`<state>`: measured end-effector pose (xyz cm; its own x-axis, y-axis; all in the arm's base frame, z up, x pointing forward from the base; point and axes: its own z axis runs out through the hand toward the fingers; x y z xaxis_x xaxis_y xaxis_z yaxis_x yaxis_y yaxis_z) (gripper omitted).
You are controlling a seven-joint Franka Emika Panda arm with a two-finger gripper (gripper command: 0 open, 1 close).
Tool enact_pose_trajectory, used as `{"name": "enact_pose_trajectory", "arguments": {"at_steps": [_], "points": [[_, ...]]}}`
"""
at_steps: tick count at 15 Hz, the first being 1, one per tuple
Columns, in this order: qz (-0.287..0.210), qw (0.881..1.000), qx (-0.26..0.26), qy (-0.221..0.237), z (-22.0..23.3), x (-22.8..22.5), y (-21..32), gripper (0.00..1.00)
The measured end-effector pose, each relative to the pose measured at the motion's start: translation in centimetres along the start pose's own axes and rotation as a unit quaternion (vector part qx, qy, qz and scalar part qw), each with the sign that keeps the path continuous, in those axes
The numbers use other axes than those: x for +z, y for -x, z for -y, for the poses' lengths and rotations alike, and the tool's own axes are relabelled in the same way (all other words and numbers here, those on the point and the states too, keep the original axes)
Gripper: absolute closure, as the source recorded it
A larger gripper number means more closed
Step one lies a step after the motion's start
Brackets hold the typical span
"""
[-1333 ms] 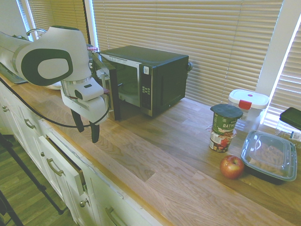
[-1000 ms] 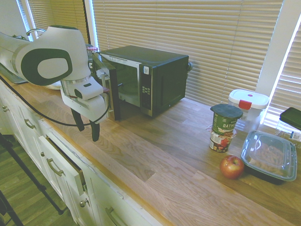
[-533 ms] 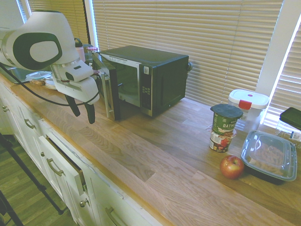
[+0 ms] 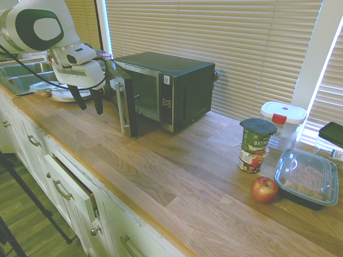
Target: Close the microwave
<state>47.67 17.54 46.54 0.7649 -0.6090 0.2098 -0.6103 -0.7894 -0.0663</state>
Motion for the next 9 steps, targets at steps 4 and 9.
{"name": "enact_pose_trajectory", "arguments": {"at_steps": [4,9], "points": [[0.001,1.000,0.009,0.011,4.3,-0.1,-1.2,0.00],[0.010,0.999,0.031,0.028,8.5,-1.1,-5.4,0.00]]}}
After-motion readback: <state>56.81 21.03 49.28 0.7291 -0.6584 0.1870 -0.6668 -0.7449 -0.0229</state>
